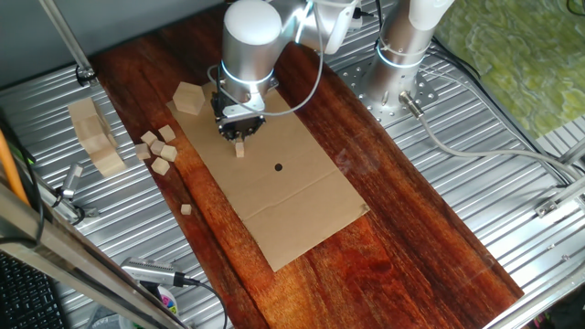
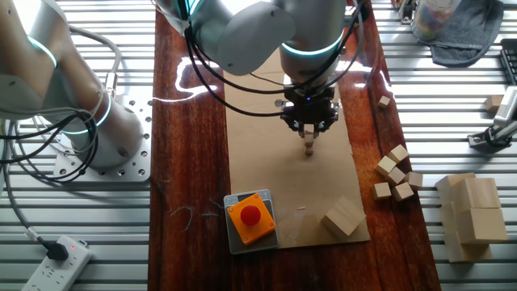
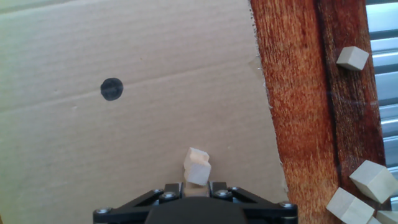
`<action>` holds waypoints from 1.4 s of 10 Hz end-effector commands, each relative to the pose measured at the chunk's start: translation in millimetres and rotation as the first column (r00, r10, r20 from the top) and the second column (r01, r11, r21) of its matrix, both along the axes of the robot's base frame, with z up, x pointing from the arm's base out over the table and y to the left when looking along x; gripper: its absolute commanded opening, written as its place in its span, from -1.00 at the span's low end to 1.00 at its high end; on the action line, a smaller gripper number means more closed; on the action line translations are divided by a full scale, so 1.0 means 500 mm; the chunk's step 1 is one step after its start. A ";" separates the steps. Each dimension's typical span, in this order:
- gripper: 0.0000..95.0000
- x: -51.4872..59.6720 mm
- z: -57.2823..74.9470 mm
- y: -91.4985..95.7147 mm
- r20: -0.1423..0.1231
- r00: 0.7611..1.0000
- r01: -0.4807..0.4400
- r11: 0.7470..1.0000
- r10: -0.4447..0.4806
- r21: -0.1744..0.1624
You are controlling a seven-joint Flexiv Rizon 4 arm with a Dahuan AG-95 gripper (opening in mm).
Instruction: Stack the blocks into a pyramid shape
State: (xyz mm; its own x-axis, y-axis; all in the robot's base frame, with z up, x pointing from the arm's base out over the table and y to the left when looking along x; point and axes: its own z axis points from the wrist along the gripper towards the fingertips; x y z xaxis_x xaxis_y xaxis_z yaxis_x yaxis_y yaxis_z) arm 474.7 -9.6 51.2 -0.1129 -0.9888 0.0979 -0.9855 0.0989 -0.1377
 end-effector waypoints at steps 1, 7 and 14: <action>-0.20 0.002 -0.001 -0.002 0.009 1.000 -0.002 1.000 0.002 -0.005; -0.20 0.007 0.002 -0.002 0.002 1.000 0.006 1.000 -0.006 0.000; -0.20 0.004 0.024 0.008 -0.022 0.999 0.036 0.999 -0.036 0.001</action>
State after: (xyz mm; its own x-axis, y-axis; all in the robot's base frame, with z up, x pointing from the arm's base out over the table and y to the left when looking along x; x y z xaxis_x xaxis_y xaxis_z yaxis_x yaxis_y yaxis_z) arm 477.2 -5.6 65.0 -0.1489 -0.9838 0.1001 -0.9835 0.1369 -0.1182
